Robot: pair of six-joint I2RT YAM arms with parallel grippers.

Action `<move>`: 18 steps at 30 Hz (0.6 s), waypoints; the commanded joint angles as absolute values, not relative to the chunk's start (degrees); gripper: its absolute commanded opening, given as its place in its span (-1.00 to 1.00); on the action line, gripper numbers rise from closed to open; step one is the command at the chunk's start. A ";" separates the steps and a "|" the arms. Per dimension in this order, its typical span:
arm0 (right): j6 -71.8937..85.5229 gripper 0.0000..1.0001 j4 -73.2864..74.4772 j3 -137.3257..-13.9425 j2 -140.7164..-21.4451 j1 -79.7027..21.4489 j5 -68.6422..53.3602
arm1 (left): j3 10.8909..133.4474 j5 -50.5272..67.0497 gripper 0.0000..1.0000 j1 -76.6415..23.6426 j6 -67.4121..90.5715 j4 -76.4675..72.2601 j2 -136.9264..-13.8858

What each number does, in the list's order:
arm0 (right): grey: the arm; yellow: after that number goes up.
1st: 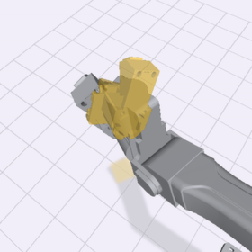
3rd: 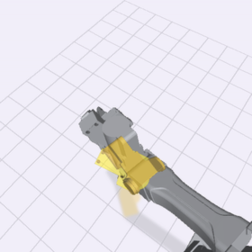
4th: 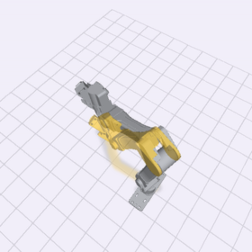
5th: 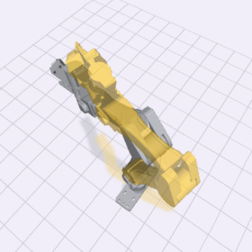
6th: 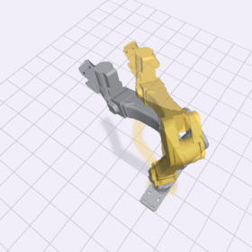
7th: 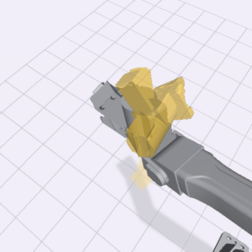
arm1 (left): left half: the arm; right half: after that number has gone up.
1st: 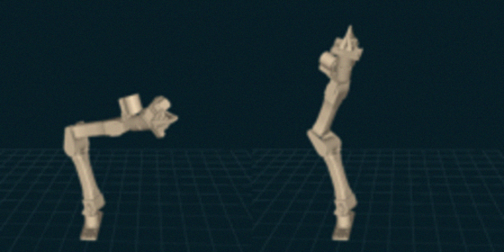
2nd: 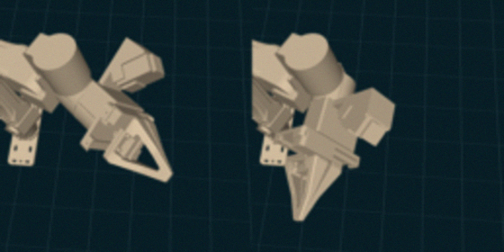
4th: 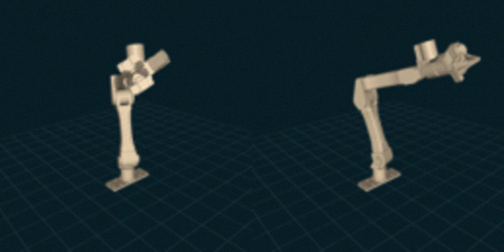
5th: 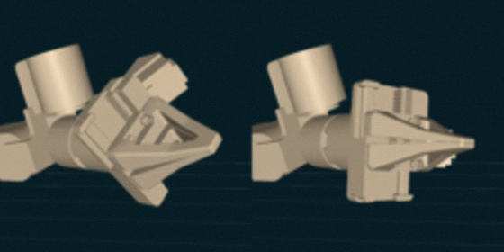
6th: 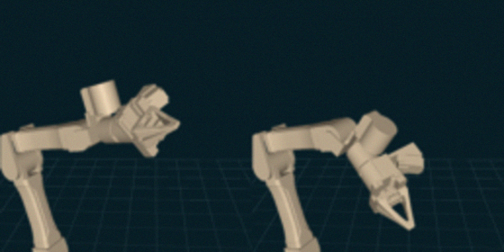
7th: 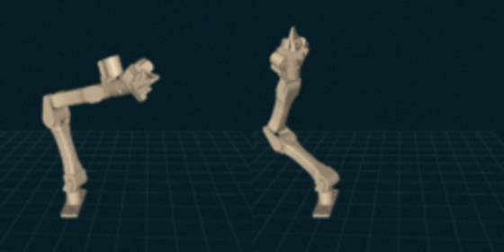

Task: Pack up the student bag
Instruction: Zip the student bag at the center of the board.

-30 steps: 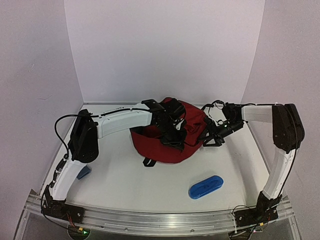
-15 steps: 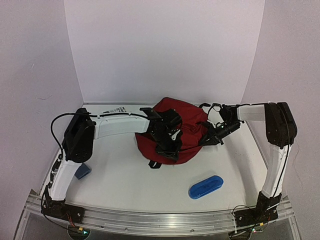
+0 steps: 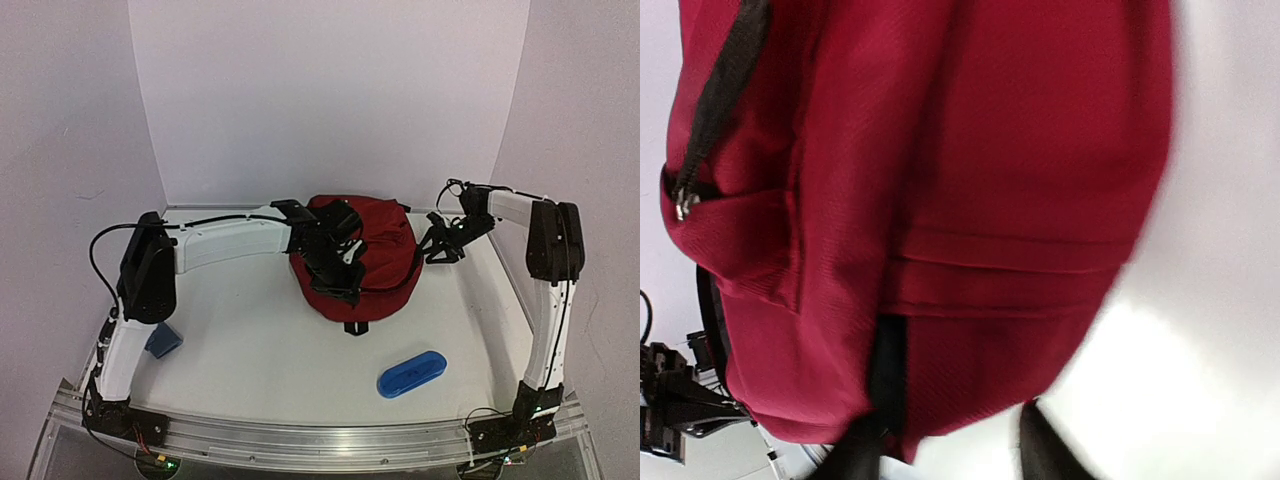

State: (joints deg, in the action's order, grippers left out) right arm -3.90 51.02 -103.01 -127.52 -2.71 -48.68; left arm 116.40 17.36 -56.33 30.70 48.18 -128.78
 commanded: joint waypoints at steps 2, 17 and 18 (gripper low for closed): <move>-7.16 0.54 55.18 -91.96 -117.92 -1.14 -52.41 | 134.90 18.46 -1.00 -56.15 26.07 55.97 -138.86; -4.83 0.55 56.56 -83.90 -117.33 -10.74 -62.36 | 135.75 20.96 -0.99 -55.63 25.71 50.30 -140.32; -3.75 0.53 55.18 -84.03 -117.90 -11.51 -62.06 | 135.84 21.09 -1.00 -55.63 25.64 49.99 -140.38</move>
